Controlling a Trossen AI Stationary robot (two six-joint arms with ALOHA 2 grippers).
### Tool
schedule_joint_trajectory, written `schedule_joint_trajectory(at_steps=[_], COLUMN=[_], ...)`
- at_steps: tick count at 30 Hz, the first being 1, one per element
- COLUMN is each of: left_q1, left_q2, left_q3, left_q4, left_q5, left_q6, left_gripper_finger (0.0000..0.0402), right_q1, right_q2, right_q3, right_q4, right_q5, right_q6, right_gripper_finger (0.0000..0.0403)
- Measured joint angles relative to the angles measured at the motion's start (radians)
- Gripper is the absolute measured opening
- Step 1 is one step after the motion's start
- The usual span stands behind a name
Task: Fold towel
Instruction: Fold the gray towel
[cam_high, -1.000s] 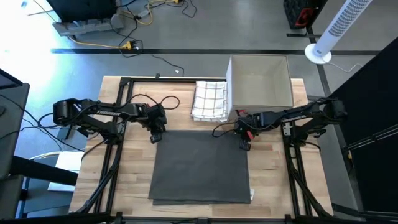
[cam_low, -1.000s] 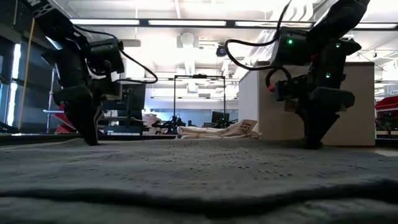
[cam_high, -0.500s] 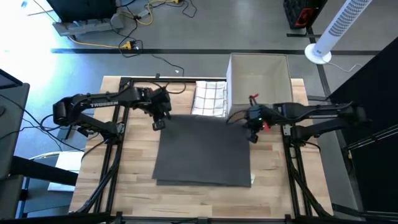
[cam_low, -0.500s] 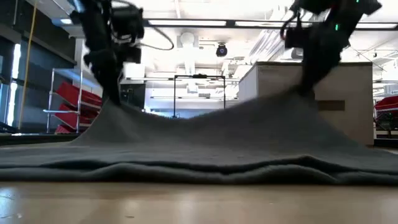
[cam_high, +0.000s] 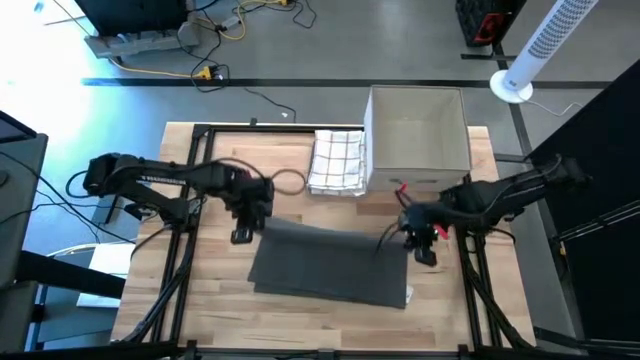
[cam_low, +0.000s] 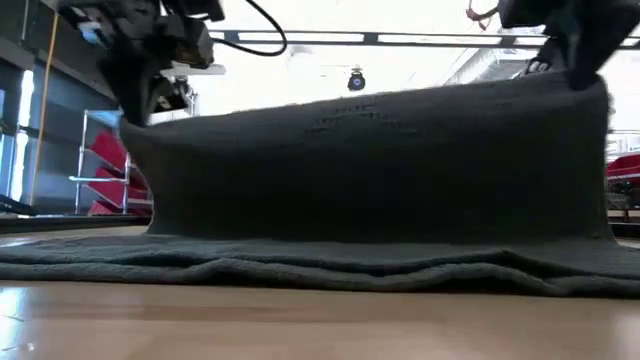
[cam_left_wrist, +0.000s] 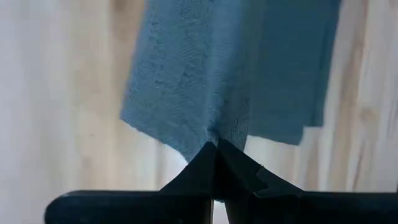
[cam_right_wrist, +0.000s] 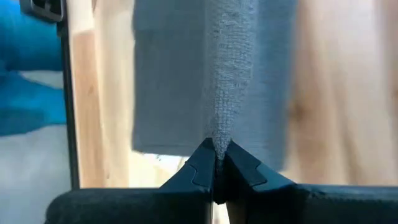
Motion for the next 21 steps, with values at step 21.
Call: schedule_joint_trajectory(at_steps=[21], left_q1=[-0.229], left_q2=[0.187], left_q3=[-0.059], left_q4=[0.251], left_q5=[0.229], left_q6=[-0.122], left_gripper_finger=[0.0005], right_q1=[0.231], right_q2=[0.263], right_q3=[-0.020], right_q4=[0.301], right_q5=[-0.258], right_q6=[-0.011], right_gripper_finger=[0.0001])
